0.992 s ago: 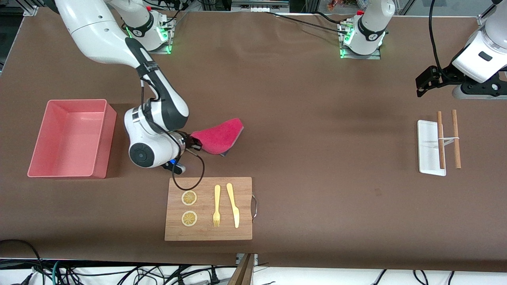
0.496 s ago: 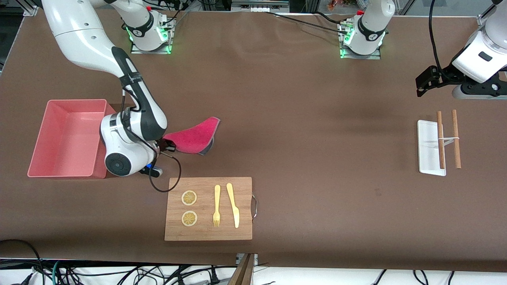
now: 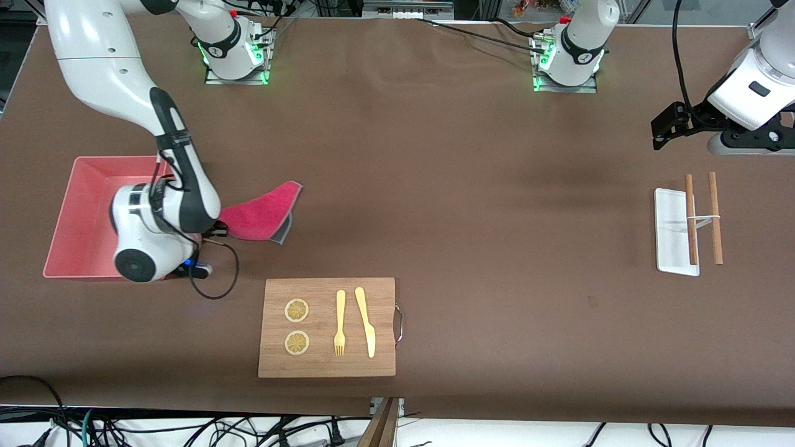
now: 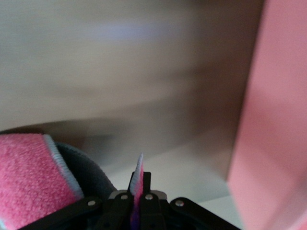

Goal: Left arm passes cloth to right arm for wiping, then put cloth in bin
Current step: 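Carry the cloth over the pink bin with the right gripper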

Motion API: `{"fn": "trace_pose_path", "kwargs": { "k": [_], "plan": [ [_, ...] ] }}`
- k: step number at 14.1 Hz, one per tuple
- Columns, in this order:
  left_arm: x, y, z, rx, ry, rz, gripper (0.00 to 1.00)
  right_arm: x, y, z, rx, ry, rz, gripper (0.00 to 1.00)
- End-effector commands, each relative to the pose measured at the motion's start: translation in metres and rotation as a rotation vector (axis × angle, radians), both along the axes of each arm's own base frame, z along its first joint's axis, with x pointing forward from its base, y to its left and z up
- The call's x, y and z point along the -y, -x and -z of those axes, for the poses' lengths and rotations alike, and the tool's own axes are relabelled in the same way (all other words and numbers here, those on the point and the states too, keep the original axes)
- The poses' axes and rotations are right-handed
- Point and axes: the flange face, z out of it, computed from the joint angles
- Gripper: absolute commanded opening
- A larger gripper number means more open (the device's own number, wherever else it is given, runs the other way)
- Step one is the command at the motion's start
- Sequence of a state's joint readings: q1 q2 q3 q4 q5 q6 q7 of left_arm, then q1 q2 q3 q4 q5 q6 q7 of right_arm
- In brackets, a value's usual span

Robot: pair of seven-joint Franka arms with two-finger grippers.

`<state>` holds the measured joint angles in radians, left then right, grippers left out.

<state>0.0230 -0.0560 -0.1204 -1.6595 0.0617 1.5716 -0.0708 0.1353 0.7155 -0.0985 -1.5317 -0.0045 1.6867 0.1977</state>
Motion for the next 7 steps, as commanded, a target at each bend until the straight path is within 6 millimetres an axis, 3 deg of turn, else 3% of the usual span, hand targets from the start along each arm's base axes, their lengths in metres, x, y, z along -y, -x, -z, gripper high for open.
{"fn": "trace_pose_path", "kwargs": {
  "k": [1, 3, 5, 7],
  "plan": [
    [-0.001, 0.001, -0.001, -0.009, 0.011, 0.014, 1.00, 0.026, -0.005, -0.031, 0.001, -0.032, -0.074, 0.00],
    [-0.001, 0.001, -0.001, -0.009, 0.011, 0.014, 1.00, 0.028, -0.015, -0.063, -0.005, -0.044, -0.093, 0.00],
    [-0.001, 0.001, -0.001, -0.009, 0.011, 0.015, 1.00, 0.023, -0.023, -0.112, -0.035, -0.044, -0.082, 0.00],
    [-0.001, 0.001, -0.001, -0.009, 0.011, 0.015, 1.00, 0.020, -0.027, -0.147, -0.047, -0.046, -0.080, 0.00]
  ]
}}
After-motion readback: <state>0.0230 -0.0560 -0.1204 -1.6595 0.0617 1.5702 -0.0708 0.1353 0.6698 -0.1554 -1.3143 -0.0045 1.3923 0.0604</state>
